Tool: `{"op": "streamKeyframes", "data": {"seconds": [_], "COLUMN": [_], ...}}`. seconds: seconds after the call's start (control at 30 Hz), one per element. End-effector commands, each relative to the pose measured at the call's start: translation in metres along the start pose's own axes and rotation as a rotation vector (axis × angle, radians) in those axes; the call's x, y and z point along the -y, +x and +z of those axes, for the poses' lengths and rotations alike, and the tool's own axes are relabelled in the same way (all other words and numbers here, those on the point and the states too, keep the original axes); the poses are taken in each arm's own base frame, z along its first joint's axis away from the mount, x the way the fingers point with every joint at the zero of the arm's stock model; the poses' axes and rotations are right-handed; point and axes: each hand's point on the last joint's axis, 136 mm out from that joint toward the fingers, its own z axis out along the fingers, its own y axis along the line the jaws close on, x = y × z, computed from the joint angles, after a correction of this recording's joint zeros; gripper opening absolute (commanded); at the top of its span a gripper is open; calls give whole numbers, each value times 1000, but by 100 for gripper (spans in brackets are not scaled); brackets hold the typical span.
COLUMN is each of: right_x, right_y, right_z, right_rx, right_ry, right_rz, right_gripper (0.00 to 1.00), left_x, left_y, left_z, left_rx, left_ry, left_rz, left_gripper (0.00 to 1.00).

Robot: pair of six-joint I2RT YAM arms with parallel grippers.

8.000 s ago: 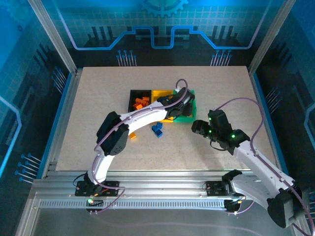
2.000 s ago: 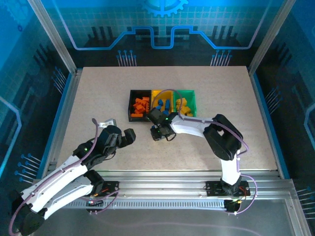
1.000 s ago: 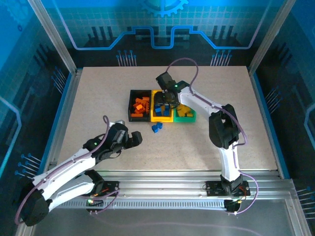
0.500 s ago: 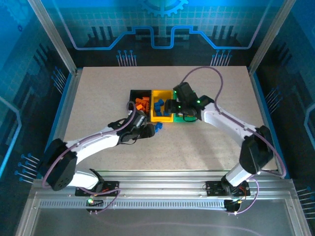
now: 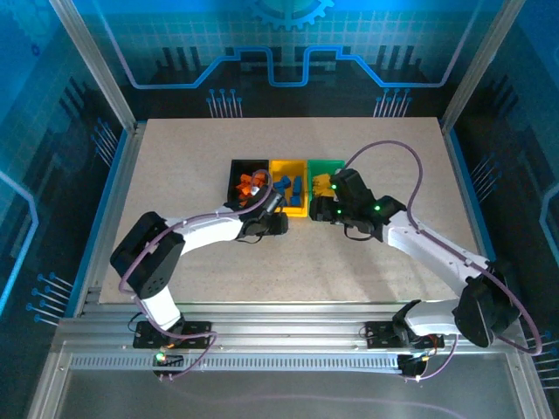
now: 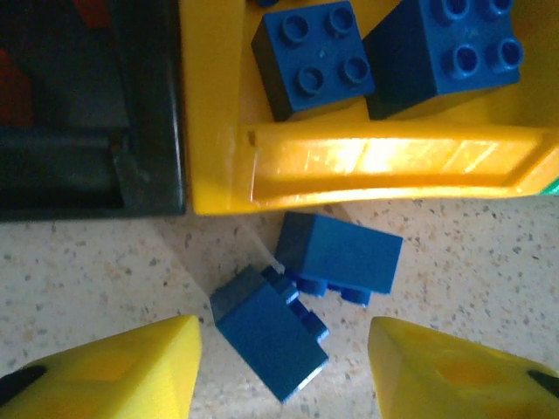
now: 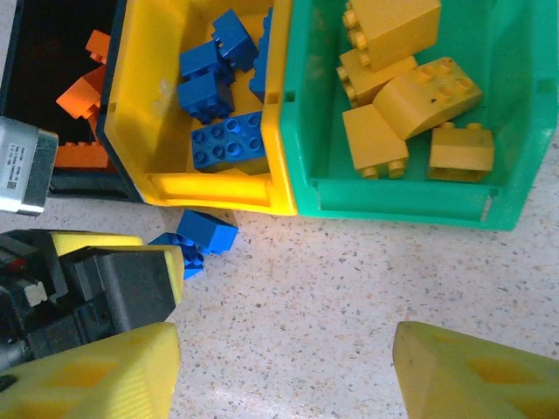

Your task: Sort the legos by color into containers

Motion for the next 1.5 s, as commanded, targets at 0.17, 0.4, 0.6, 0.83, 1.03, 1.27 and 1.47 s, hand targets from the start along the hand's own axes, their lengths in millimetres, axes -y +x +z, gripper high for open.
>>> {"op": "streamKeyframes", "data": {"seconds": [0.17,0.4,0.6,0.83,1.03,1.27,1.47], "right_x": [11,12,16,21,28,36,35], "right_y": [-9,-13,-13,-6,4,23,39], "right_z": [-11,-13,-14,-14,-8,-3,3], "right_rx": [50,61,67,66,34,-8,-47], "right_ry": [-5,-14,-8,-10,7,16,-4], "right_rz": [47,60,74,92,96,99,98], "right_gripper": [68,68,68,68,68,68,68], "left_x": [-12,-17,-2,30,35,49,58], "left_y": [9,18,16,-37,-96,-139,-159], "left_z": [11,-2,-37,-80,-50,-7,10], "left_rx": [-24,-14,29,135,136,127,115], "left_ry": [-66,-73,-18,32,-9,-58,-72], "left_rz": [13,9,27,31,-21,-21,-35], "left_gripper": [42,24,20,22,21,21,25]}}
